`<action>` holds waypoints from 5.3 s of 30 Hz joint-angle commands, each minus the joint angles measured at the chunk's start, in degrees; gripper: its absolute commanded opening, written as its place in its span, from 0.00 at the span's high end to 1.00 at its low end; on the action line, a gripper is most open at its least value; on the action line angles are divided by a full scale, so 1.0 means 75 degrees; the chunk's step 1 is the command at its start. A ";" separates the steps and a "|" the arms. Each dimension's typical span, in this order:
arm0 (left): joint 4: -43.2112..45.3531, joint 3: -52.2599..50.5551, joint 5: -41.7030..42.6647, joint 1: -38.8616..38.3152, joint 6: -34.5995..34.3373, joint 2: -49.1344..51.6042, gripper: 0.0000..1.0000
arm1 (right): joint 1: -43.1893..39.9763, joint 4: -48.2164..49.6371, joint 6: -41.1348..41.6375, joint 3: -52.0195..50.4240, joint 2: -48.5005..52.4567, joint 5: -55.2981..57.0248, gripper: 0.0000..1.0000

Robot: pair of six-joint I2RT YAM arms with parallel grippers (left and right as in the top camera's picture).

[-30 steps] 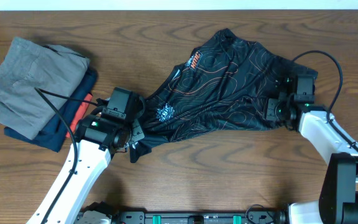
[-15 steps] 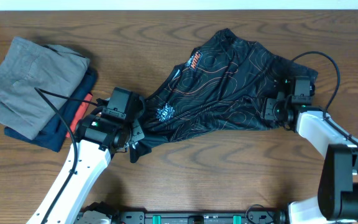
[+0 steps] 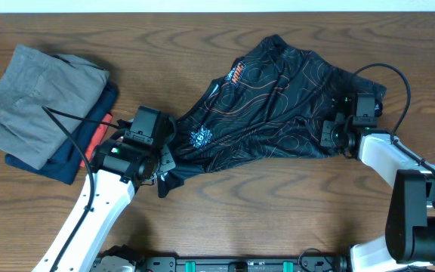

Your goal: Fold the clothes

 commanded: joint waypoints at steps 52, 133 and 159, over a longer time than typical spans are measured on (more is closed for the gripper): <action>-0.0064 -0.0015 -0.0061 0.0038 0.0102 0.0009 0.93 | 0.0784 -0.1326 -0.1495 0.0090 -0.0458 -0.0507 0.42; -0.0708 0.9090 -0.0067 0.0455 0.2282 -0.0749 0.94 | -0.2734 -0.9384 -0.0597 1.1529 -0.2457 -0.0784 0.99; 0.4744 0.9203 0.0863 0.2276 0.2055 0.4287 0.94 | -0.2247 -0.3503 0.0813 1.1709 0.1107 -0.1172 0.99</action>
